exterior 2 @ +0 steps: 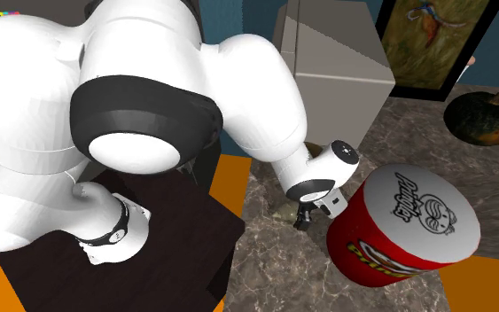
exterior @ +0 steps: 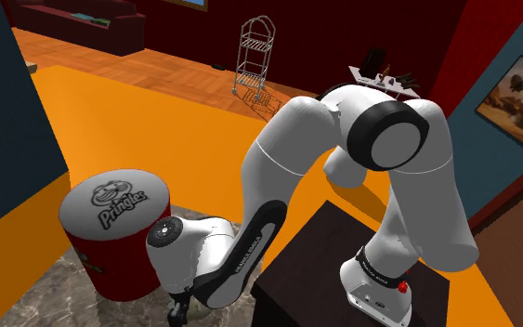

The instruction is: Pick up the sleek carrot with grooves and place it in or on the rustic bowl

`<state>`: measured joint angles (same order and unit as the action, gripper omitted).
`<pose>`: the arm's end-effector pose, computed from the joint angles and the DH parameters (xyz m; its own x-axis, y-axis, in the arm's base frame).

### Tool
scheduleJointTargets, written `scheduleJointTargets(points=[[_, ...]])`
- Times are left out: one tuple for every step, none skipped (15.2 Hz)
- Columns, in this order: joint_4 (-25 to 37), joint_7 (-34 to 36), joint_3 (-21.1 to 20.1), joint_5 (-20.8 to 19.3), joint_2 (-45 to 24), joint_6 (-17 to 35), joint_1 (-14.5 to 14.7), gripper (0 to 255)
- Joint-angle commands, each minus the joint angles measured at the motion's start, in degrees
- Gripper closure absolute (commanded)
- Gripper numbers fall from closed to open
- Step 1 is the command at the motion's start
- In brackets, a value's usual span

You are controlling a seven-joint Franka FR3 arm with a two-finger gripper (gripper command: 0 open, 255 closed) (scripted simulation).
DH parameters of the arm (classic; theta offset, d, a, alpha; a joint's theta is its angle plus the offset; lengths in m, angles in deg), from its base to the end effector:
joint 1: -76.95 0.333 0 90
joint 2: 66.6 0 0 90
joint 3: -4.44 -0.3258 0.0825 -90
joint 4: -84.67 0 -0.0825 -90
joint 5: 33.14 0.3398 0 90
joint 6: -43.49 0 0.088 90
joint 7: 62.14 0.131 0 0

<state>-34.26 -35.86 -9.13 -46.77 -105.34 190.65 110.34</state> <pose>0.3648 0.3984 0.1175 0.8518 0.5005 -0.1546 0.5091 -0.8605 0.0193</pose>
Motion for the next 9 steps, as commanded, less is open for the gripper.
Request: scheduleJointTargets(points=[[0.10,0.05,0.26,0.04,-0.27,-0.06,-0.15,255],[0.11,0.07,0.22,0.06,-0.20,-0.13,-0.13,255],[0.05,0.04,0.22,0.07,-0.15,-0.13,-0.17,255],[0.03,0.03,0.19,0.09,-0.06,-0.19,-0.18,255],[0.14,-0.05,0.22,0.08,-0.15,-0.21,-0.23,255],[0.22,-0.08,0.21,0.10,-0.14,-0.30,-0.25,255],[0.27,-0.08,0.21,0.10,-0.17,-0.32,-0.24,255],[0.41,-0.06,0.22,0.10,-0.28,-0.36,-0.20,255],[0.38,-0.12,0.24,0.08,-0.29,-0.33,-0.26,255]])
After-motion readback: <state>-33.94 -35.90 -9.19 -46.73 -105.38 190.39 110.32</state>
